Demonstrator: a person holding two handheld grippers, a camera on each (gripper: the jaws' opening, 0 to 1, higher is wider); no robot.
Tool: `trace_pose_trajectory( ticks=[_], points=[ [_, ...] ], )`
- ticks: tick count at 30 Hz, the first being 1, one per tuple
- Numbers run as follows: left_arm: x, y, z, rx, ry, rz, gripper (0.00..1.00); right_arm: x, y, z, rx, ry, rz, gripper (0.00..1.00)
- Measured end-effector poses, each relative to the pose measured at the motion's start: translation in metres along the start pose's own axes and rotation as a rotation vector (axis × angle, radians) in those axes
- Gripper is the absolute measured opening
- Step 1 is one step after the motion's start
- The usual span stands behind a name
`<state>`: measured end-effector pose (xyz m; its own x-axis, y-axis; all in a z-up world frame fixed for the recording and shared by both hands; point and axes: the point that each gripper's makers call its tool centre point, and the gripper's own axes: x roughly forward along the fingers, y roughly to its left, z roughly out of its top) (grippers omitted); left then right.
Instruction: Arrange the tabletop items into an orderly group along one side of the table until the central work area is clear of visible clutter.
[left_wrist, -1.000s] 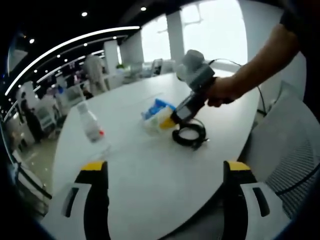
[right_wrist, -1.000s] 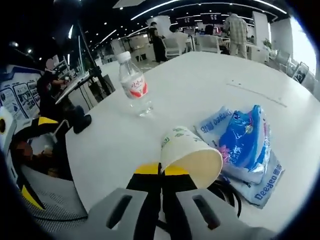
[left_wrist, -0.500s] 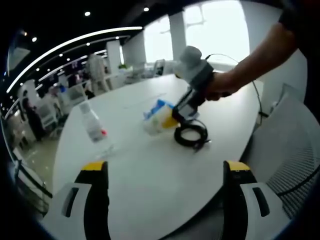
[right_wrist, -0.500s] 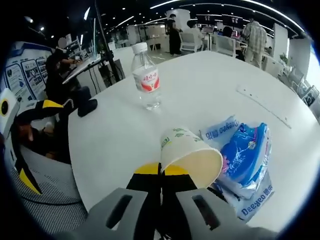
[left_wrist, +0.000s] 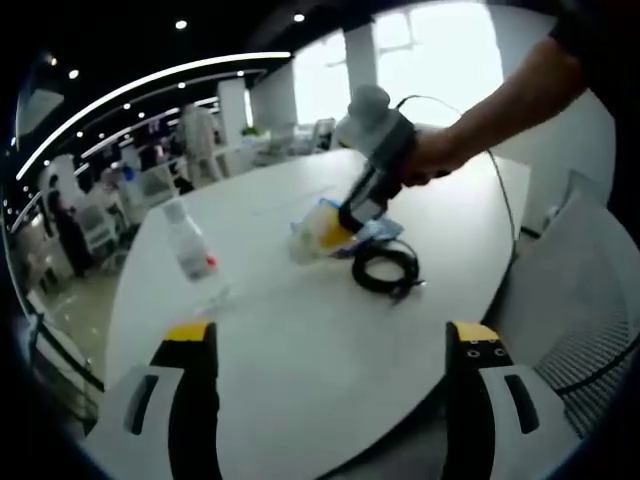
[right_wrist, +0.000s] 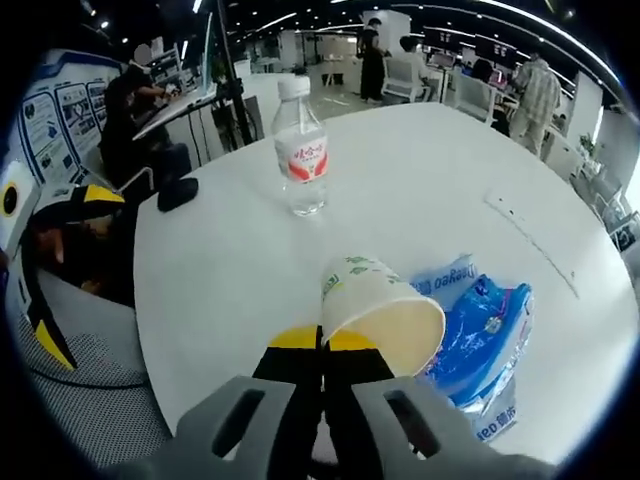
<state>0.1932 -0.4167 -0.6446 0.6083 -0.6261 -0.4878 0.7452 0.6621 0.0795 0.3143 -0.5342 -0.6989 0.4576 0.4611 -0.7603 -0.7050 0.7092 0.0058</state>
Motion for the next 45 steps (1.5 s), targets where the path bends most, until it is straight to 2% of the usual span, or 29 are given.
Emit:
trace_pose_trajectory(
  ticks=[8, 14, 20, 30, 35, 45],
  points=[
    [0.001, 0.002, -0.001, -0.006, 0.0, 0.006, 0.91, 0.003, -0.007, 0.011, -0.051, 0.023, 0.013, 0.0],
    [0.001, 0.0, 0.0, -0.001, -0.005, 0.003, 0.89, 0.003, -0.014, 0.022, -0.132, 0.048, 0.019, 0.0],
    [0.0, 0.0, 0.0, -0.007, -0.002, 0.005, 0.89, 0.004, -0.017, 0.026, -0.191, 0.072, 0.025, 0.0],
    [0.001, -0.001, 0.0, -0.01, 0.003, 0.004, 0.89, 0.007, -0.011, 0.029, -0.384, 0.127, 0.039, 0.0],
    [0.0, -0.001, 0.0, -0.011, 0.003, 0.005, 0.89, 0.011, -0.009, 0.034, -0.453, 0.142, 0.041, 0.0],
    [0.001, 0.0, -0.001, -0.016, 0.01, 0.004, 0.89, 0.014, -0.013, 0.036, -0.522, 0.163, 0.047, 0.0]
  ],
)
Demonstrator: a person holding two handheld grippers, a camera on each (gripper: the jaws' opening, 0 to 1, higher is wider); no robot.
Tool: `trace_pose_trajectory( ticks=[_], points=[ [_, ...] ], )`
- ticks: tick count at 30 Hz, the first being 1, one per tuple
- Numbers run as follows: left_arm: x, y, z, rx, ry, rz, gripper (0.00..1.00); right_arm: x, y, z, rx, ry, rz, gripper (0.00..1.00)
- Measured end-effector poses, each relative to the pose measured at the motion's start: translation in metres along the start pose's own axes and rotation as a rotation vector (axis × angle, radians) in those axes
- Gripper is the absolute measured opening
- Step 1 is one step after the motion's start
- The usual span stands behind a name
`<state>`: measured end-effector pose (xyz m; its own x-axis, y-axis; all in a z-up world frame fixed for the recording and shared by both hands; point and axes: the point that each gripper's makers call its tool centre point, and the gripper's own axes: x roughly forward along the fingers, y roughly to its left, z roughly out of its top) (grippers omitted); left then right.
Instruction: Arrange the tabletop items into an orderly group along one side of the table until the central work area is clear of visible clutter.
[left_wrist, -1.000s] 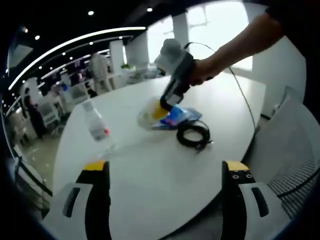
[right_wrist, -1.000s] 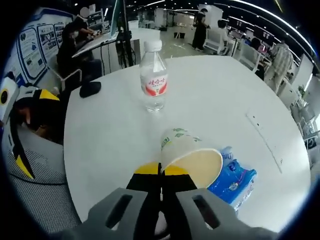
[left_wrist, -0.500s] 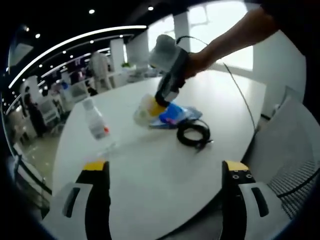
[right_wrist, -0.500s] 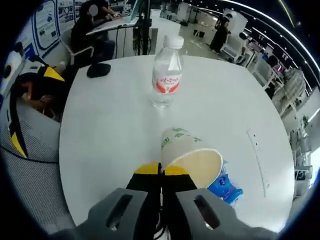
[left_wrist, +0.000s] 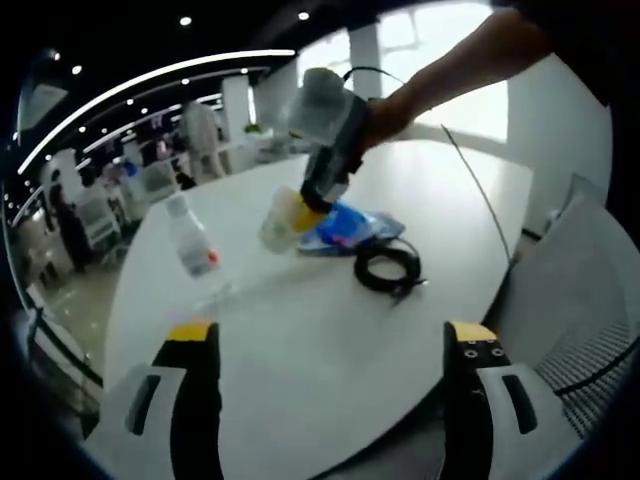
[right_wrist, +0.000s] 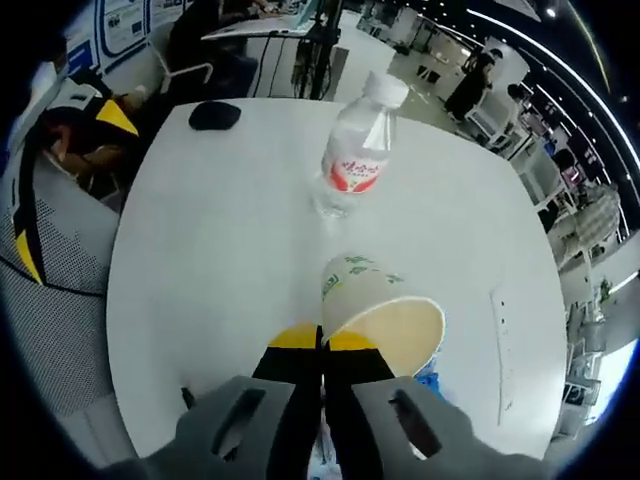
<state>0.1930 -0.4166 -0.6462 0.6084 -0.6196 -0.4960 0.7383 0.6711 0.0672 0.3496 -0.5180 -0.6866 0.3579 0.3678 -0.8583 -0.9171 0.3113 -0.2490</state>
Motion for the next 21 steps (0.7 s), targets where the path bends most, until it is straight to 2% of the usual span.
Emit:
trace_pose_trajectory(
  ticks=[5, 8, 11, 14, 21],
  points=[
    [0.0, 0.0, 0.001, 0.002, -0.001, -0.001, 0.89, 0.003, -0.003, -0.002, -0.063, 0.009, -0.003, 0.0],
    [0.0, 0.001, 0.001, 0.001, -0.002, 0.003, 0.89, 0.004, -0.003, -0.004, -0.16, 0.033, 0.0, 0.0],
    [0.0, 0.002, 0.002, -0.005, -0.007, 0.006, 0.89, 0.007, -0.001, -0.002, -0.153, 0.036, 0.008, 0.0],
    [-0.001, 0.004, 0.003, -0.015, -0.016, 0.017, 0.9, 0.01, -0.003, -0.006, -0.251, 0.069, -0.002, 0.0],
    [-0.001, 0.006, 0.002, -0.033, -0.014, 0.025, 0.9, 0.016, -0.005, -0.003, -0.348, 0.085, -0.002, 0.0]
  ],
)
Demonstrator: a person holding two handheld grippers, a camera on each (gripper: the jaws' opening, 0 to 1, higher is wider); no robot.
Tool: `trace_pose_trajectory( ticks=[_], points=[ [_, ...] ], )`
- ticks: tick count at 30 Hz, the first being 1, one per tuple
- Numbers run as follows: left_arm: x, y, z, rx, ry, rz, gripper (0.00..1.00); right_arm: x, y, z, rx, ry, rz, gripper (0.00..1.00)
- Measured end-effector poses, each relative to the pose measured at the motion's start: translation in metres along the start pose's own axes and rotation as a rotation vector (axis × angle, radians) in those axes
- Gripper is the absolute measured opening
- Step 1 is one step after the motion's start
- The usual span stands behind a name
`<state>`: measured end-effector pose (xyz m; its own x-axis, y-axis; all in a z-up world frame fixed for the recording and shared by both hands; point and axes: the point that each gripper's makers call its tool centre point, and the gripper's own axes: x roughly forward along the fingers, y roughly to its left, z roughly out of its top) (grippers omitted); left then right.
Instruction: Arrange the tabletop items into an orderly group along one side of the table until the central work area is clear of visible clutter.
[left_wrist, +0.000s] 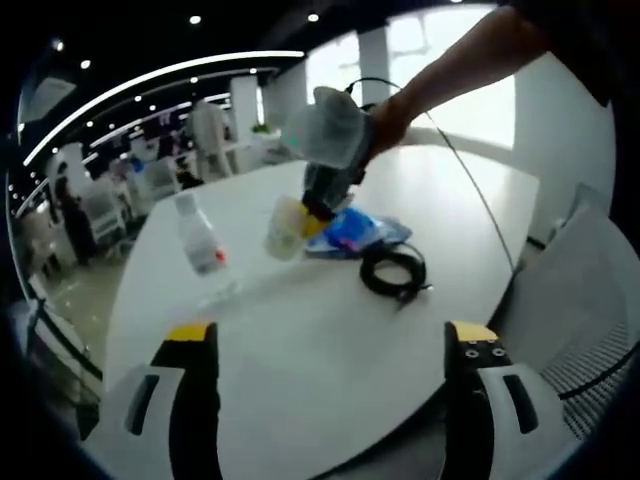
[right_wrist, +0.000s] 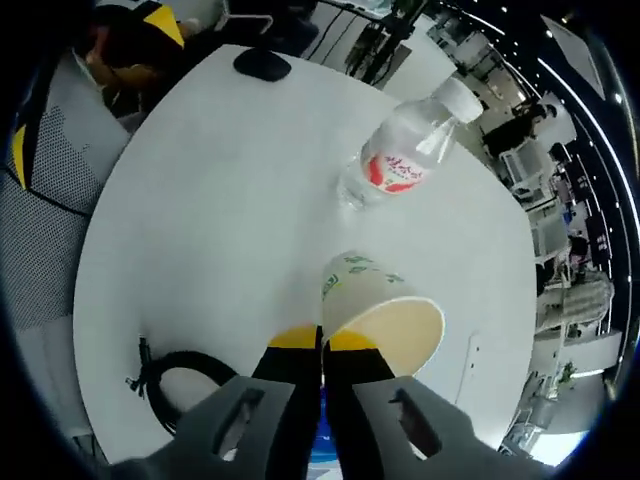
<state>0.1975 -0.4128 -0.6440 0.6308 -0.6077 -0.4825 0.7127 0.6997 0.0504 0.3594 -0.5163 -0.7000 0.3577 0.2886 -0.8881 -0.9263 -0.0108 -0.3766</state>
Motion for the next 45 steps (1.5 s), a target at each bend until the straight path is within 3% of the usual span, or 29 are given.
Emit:
trace_pose_trajectory(
  ticks=[18, 27, 39, 45],
  points=[
    [-0.001, 0.005, -0.001, -0.018, 0.005, 0.02, 0.88, 0.009, -0.02, 0.003, -0.132, 0.013, -0.007, 0.0],
    [-0.001, 0.006, -0.003, -0.019, 0.013, 0.027, 0.87, 0.023, -0.016, 0.013, -0.168, 0.025, 0.014, 0.0],
    [0.0, 0.008, -0.005, -0.022, 0.016, 0.034, 0.86, 0.04, -0.015, 0.01, -0.221, 0.07, 0.037, 0.0],
    [0.001, 0.009, -0.007, -0.028, 0.019, 0.037, 0.85, 0.048, -0.015, 0.013, -0.328, 0.071, 0.041, 0.0]
  ],
)
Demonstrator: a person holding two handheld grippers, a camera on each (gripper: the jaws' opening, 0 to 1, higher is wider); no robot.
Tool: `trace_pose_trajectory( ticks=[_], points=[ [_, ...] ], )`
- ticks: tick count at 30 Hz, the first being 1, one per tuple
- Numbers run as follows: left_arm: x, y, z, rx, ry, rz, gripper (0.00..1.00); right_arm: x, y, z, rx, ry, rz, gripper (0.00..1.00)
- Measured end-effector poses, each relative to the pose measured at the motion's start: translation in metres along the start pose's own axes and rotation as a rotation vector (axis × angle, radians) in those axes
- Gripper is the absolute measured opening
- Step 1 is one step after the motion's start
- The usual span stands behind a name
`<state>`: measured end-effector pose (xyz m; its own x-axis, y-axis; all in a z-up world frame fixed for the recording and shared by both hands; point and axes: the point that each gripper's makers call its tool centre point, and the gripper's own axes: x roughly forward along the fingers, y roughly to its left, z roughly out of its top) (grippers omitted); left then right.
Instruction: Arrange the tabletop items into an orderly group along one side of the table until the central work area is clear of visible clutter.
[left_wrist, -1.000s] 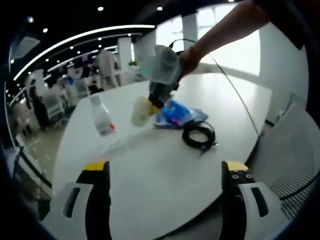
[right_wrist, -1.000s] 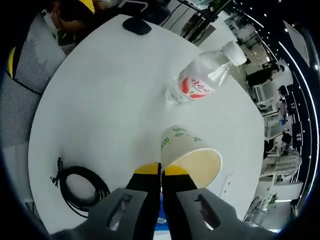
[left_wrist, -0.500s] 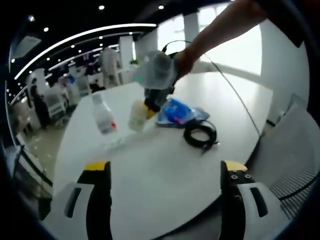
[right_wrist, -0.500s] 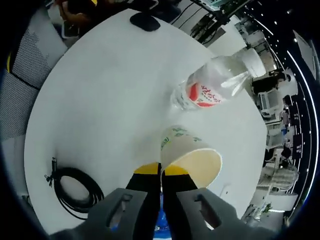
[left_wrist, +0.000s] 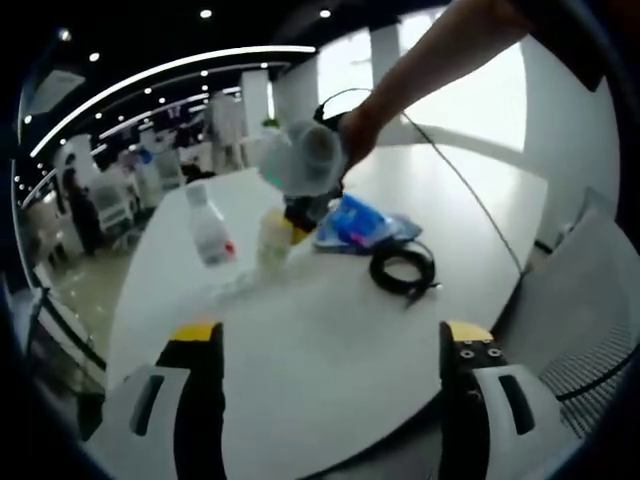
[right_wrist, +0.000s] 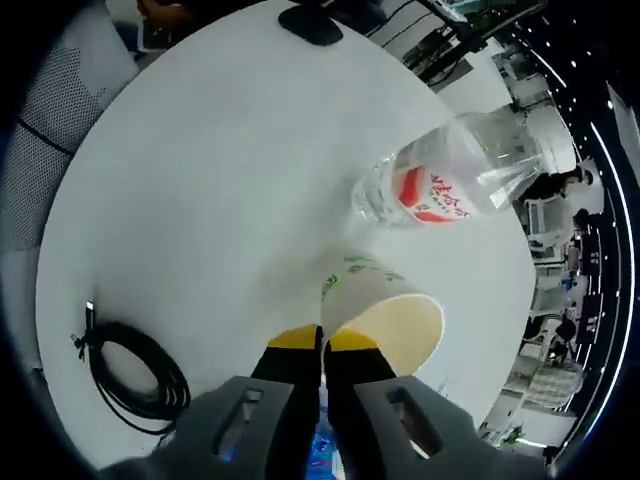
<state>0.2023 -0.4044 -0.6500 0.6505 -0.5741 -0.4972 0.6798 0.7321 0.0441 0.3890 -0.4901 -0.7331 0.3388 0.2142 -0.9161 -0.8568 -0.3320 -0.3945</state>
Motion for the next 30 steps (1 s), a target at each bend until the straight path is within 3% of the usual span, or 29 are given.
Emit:
trace_pose_trajectory(
  ticks=[1, 13, 21, 30],
  points=[
    [0.0, 0.001, 0.0, 0.004, -0.002, 0.004, 0.85, 0.0, -0.001, 0.002, -0.038, -0.003, -0.005, 0.0],
    [-0.001, 0.0, 0.001, -0.003, -0.009, 0.007, 0.85, -0.001, -0.01, 0.002, -0.059, -0.012, -0.036, 0.0],
    [-0.002, 0.0, 0.002, -0.004, -0.016, 0.012, 0.85, 0.001, -0.002, 0.005, -0.126, 0.005, -0.021, 0.02],
    [-0.003, 0.004, 0.003, -0.014, -0.021, 0.026, 0.84, 0.001, -0.014, 0.018, -0.104, -0.02, -0.053, 0.06]
  ],
)
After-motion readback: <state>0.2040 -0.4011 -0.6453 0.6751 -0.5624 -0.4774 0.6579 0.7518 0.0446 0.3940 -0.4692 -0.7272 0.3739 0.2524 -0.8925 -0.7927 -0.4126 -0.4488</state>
